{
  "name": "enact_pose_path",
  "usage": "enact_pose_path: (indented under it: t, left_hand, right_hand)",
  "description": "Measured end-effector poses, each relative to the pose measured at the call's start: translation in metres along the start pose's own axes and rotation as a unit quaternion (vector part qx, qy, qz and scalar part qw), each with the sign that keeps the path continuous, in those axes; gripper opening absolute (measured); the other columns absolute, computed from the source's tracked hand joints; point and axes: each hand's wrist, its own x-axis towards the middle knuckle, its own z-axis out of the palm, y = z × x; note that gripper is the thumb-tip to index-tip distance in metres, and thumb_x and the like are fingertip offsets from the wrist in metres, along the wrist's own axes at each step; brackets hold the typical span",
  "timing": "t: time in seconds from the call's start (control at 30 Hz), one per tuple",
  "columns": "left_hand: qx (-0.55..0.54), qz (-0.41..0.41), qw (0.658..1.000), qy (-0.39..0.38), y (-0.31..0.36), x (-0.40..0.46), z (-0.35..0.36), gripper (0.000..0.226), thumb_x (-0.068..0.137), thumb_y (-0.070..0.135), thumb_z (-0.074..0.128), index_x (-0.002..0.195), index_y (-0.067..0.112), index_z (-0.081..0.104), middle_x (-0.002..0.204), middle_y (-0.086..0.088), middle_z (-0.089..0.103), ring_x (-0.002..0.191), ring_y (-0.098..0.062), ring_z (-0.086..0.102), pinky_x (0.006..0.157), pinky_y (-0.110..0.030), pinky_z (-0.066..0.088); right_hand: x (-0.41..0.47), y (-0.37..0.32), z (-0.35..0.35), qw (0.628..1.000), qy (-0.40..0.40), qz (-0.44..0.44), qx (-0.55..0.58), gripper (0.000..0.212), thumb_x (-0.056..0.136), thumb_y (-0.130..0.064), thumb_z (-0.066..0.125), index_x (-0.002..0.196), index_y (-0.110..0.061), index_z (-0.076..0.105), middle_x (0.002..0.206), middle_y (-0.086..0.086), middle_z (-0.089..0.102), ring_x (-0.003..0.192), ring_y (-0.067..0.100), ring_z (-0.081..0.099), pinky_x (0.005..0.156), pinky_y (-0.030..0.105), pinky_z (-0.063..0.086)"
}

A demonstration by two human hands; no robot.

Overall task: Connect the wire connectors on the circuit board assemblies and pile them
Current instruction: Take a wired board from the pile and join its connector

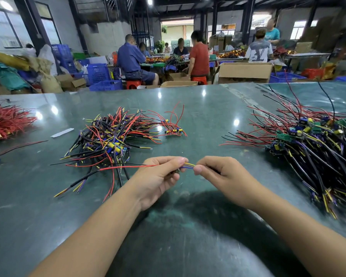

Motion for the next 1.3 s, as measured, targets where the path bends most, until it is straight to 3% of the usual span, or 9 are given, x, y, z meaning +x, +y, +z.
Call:
enact_pose_path:
  t: [0.1, 0.23, 0.37, 0.47, 0.63, 0.8, 1.07, 1.2, 1.3]
  left_hand:
    - [-0.058, -0.012, 0.998, -0.028, 0.003, -0.001, 0.000, 0.017, 0.068, 0.019, 0.068, 0.078, 0.009, 0.078, 0.062, 0.002, 0.063, 0.044, -0.001, 0.051, 0.045, -0.009, 0.045]
    - [0.004, -0.019, 0.999, -0.026, 0.001, -0.003, -0.001, 0.013, 0.077, 0.018, 0.067, 0.077, 0.010, 0.077, 0.068, -0.003, 0.068, 0.047, -0.002, 0.055, 0.046, -0.010, 0.046]
    - [0.055, -0.011, 0.998, -0.015, -0.002, -0.003, 0.000, 0.019, 0.090, 0.013, 0.060, 0.078, 0.011, 0.075, 0.071, -0.004, 0.070, 0.051, -0.004, 0.057, 0.049, -0.012, 0.047]
    - [0.051, -0.005, 0.999, -0.005, 0.000, -0.003, 0.000, 0.023, 0.091, 0.012, 0.059, 0.075, 0.011, 0.075, 0.067, -0.003, 0.068, 0.048, -0.003, 0.055, 0.046, -0.011, 0.044]
    - [0.091, 0.004, 0.996, 0.018, 0.001, -0.002, -0.001, 0.019, 0.093, 0.015, 0.056, 0.081, 0.008, 0.069, 0.064, -0.001, 0.067, 0.046, -0.003, 0.052, 0.046, -0.011, 0.042]
    - [0.111, 0.008, 0.994, 0.019, 0.000, -0.002, -0.001, 0.020, 0.094, 0.016, 0.056, 0.080, 0.007, 0.067, 0.064, 0.000, 0.065, 0.047, -0.004, 0.052, 0.046, -0.011, 0.042]
    - [0.093, 0.015, 0.995, 0.041, -0.001, 0.000, -0.002, 0.021, 0.093, 0.016, 0.057, 0.078, 0.008, 0.068, 0.062, 0.000, 0.065, 0.046, -0.003, 0.051, 0.044, -0.011, 0.041]
    - [0.061, 0.029, 0.996, 0.063, 0.001, 0.002, -0.005, 0.022, 0.092, 0.015, 0.059, 0.073, 0.010, 0.069, 0.061, -0.001, 0.065, 0.045, -0.004, 0.051, 0.044, -0.011, 0.042]
    - [0.045, 0.040, 0.996, 0.068, 0.002, 0.004, -0.008, 0.019, 0.091, 0.014, 0.060, 0.075, 0.010, 0.069, 0.060, -0.001, 0.064, 0.045, -0.004, 0.051, 0.045, -0.011, 0.043]
  right_hand:
    - [0.000, 0.000, 0.001, 0.999, 0.023, -0.004, 0.032, 0.022, 0.092, -0.031, 0.057, 0.073, -0.020, 0.059, 0.052, -0.012, 0.038, 0.050, 0.004, 0.030, 0.048, 0.018, 0.025]
    - [0.000, 0.005, -0.001, 0.996, 0.041, 0.034, -0.072, 0.035, 0.088, -0.049, 0.055, 0.068, -0.019, 0.056, 0.049, -0.007, 0.041, 0.050, 0.008, 0.033, 0.049, 0.027, 0.029]
    - [0.000, 0.005, -0.001, 0.950, 0.023, 0.163, -0.265, 0.073, 0.071, -0.084, 0.022, 0.069, -0.018, 0.053, 0.059, -0.003, 0.053, 0.063, 0.022, 0.052, 0.047, 0.029, 0.029]
    - [0.001, 0.005, 0.000, 0.938, 0.026, 0.174, -0.298, 0.083, 0.059, -0.090, 0.009, 0.061, -0.015, 0.045, 0.057, -0.001, 0.050, 0.058, 0.020, 0.049, 0.046, 0.029, 0.025]
    - [0.001, 0.001, -0.007, 0.958, 0.087, 0.111, -0.250, 0.073, 0.067, -0.085, 0.016, 0.053, -0.016, 0.036, 0.048, 0.000, 0.042, 0.051, 0.017, 0.041, 0.045, 0.031, 0.020]
    - [0.003, 0.008, -0.006, 0.949, 0.091, 0.129, -0.274, 0.060, 0.098, -0.051, 0.021, 0.060, -0.007, 0.038, 0.057, 0.006, 0.046, 0.069, 0.037, 0.045, 0.057, 0.039, 0.032]
    - [0.002, 0.000, -0.006, 0.899, 0.095, 0.128, -0.408, 0.053, 0.099, -0.050, 0.018, 0.061, -0.017, 0.035, 0.064, 0.006, 0.044, 0.075, 0.037, 0.058, 0.056, 0.034, 0.028]
    - [0.003, -0.006, -0.007, 0.932, 0.107, 0.097, -0.333, 0.055, 0.098, -0.047, 0.023, 0.056, -0.012, 0.027, 0.050, 0.001, 0.030, 0.060, 0.036, 0.037, 0.055, 0.037, 0.023]
    - [0.002, -0.013, -0.010, 0.967, 0.131, 0.055, -0.212, 0.057, 0.098, -0.040, 0.032, 0.054, -0.004, 0.031, 0.046, 0.013, 0.033, 0.054, 0.036, 0.035, 0.054, 0.043, 0.026]
